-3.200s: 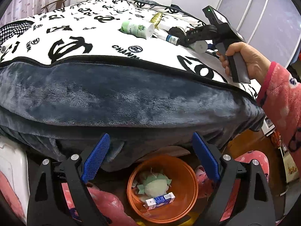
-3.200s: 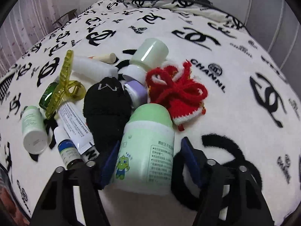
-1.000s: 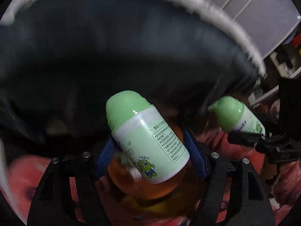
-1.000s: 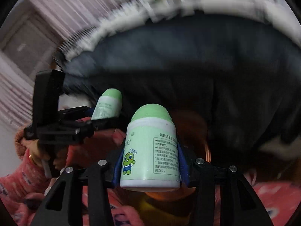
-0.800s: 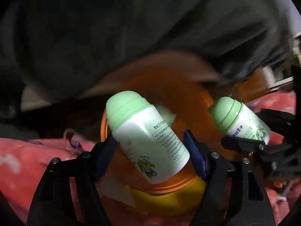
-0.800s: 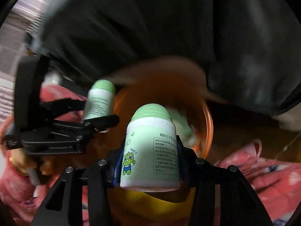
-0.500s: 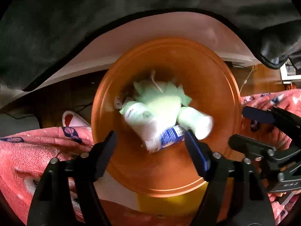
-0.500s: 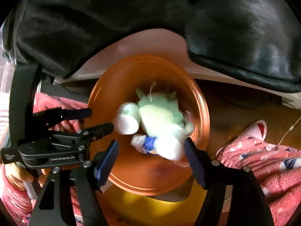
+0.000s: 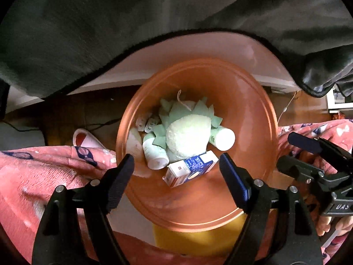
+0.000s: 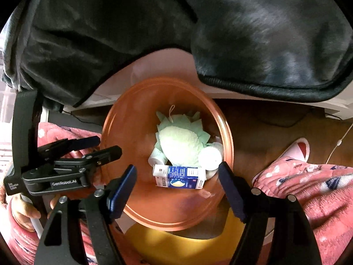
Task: Collect trash
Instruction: 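Carry both green-capped bottles to the orange bowl and release them, then grasp the white eye-drop bottle with the left tool while the right tool grasps the black sock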
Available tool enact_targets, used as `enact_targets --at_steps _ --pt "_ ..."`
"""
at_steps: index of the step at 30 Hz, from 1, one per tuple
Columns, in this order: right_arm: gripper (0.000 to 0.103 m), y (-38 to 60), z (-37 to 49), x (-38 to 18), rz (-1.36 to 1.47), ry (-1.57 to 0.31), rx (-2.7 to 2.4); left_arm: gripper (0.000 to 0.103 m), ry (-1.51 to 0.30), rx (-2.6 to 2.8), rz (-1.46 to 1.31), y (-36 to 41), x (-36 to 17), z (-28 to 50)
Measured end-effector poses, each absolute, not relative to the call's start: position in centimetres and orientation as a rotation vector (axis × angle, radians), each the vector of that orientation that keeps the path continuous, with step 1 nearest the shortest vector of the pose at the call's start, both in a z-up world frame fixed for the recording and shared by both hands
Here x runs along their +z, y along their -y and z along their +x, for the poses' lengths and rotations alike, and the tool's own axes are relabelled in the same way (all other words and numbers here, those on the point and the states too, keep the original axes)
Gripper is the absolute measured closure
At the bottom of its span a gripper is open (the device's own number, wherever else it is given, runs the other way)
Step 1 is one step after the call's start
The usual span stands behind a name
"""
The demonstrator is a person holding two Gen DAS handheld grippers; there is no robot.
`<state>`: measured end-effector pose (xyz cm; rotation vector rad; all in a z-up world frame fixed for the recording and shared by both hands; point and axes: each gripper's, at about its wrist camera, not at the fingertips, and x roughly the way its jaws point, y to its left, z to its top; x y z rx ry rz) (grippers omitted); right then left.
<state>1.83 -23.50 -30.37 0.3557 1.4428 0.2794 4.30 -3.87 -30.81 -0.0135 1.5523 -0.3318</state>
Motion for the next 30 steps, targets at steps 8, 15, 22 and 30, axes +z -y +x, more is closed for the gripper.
enact_targets --at_steps 8,15,22,30 --pt "0.027 24.3 1.0 -22.0 0.265 -1.249 0.282 0.026 -1.314 -0.381 -0.05 3.1 -21.5 2.8" --pt "0.017 24.5 3.2 -9.4 0.169 -0.925 0.331 0.02 -0.997 -0.343 -0.02 1.5 -11.5 2.4" --pt "0.015 23.3 13.5 -2.4 0.072 -0.736 0.275 0.015 -0.882 -0.259 -0.046 -0.2 -8.1 4.2" --pt "0.027 21.4 26.8 -2.1 0.071 -0.758 0.259 0.015 -0.9 -0.256 -0.092 -1.5 -7.8 5.2"
